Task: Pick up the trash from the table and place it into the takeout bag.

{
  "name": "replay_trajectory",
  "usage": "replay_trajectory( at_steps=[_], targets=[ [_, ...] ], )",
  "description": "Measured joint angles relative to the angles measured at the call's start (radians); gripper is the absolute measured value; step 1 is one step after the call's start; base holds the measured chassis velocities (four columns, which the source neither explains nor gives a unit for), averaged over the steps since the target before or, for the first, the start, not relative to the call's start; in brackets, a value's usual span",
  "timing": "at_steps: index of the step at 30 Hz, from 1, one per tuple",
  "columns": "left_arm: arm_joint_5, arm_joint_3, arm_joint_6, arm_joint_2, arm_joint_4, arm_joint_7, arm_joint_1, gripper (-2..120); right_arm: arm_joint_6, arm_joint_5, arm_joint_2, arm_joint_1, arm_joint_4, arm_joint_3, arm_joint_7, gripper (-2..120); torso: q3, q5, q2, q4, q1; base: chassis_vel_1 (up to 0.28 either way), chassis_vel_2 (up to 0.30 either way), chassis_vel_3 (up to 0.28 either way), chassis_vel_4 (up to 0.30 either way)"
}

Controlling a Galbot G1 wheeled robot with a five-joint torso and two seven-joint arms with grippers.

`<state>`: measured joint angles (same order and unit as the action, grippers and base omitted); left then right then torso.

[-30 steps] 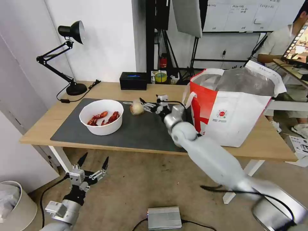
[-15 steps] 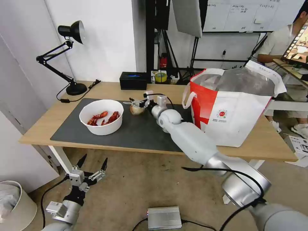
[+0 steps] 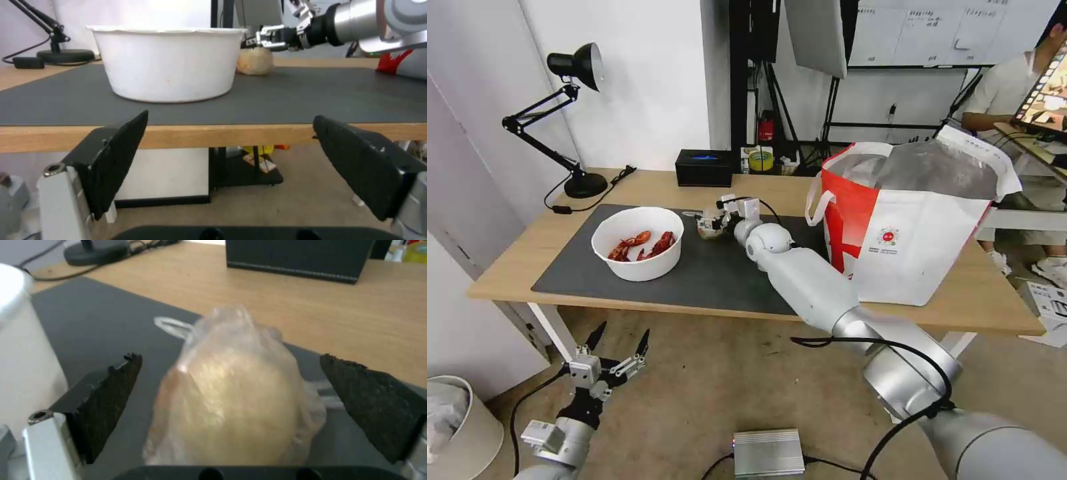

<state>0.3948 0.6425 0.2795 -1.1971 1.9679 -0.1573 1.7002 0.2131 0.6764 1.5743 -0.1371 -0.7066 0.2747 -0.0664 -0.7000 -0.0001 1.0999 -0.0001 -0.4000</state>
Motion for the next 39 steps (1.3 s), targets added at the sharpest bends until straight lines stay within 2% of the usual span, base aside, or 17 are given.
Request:
replay_trajectory(
  at_steps=[13,16,20,23,24,27,28,30,32,36,37,39],
  targets=[
    [-0.005,-0.012,0.006,-0.005,-0.004,0.0,-0.005,100,-0.008,-0.01,-0.001,-0.009,0.031,-0.01,-0.033,99,0.0,0.0001,0.0,0.0,0.0,0.0,0.0,0.0,0.0],
    [-0.007,-0.015,0.007,-0.009,-0.001,0.0,-0.006,100,-0.016,-0.01,-0.002,-0.011,0.04,-0.012,-0.058,80,0.0,0.0001,0.0,0.0,0.0,0.0,0.0,0.0,0.0],
    [-0.007,-0.013,0.014,-0.013,0.002,-0.001,0.001,100,-0.016,-0.008,-0.002,-0.011,0.04,-0.013,-0.061,70,0.0,0.0001,0.0,0.0001,0.0,0.0,0.0,0.0,0.0],
    [-0.006,-0.004,0.018,-0.014,0.009,-0.001,0.007,100,-0.011,0.016,-0.002,-0.014,0.035,-0.015,-0.058,54,0.0,0.0001,0.0,0.0,0.0,0.0,0.0,0.0,0.0],
    [-0.006,-0.004,0.018,-0.014,0.009,-0.001,0.007,100,-0.011,0.016,-0.002,-0.014,0.035,-0.015,-0.058,54,0.0,0.0001,0.0,0.0,0.0,0.0,0.0,0.0,0.0],
    [-0.004,-0.001,0.019,-0.011,0.011,-0.001,0.008,100,-0.005,0.025,-0.002,-0.023,0.019,-0.015,-0.047,41,0.0,0.0001,0.0,0.0001,0.0,0.0,0.0,0.0,0.0],
    [-0.004,-0.001,0.019,-0.011,0.011,-0.001,0.008,100,-0.005,0.025,-0.002,-0.023,0.019,-0.015,-0.047,41,0.0,0.0001,0.0,0.0001,0.0,0.0,0.0,0.0,0.0],
    [-0.002,0.0,0.019,-0.01,0.01,-0.001,0.007,100,-0.002,0.028,-0.004,-0.032,0.005,-0.015,-0.037,30,0.0,0.0001,0.0,0.0001,0.0,0.0,0.0,0.0,0.0],
    [-0.001,0.0,0.02,-0.01,0.01,-0.001,0.006,100,0.0,0.029,-0.005,-0.038,-0.006,-0.015,-0.029,26,0.0,0.0001,0.0,0.0001,0.0,0.0,0.0,0.0,0.0],
    [0.011,0.0,0.02,-0.003,0.009,0.0,0.003,100,0.025,0.069,-0.064,-0.099,-0.165,-0.011,0.033,7,0.0,0.0001,0.0,0.0003,0.0,0.0,0.0,0.0,0.0],
    [0.011,0.0,0.02,-0.003,0.009,0.0,0.003,100,0.025,0.069,-0.064,-0.099,-0.165,-0.011,0.033,7,0.0,0.0001,0.0,0.0003,0.0,0.0,0.0,0.0,0.0],
    [0.013,0.0,0.02,-0.001,0.009,0.0,0.003,100,0.042,0.084,-0.119,-0.145,-0.289,-0.001,0.077,3,0.0,0.0004,0.0,-0.0001,0.0,0.0,0.0,0.0,0.0]
  ],
)
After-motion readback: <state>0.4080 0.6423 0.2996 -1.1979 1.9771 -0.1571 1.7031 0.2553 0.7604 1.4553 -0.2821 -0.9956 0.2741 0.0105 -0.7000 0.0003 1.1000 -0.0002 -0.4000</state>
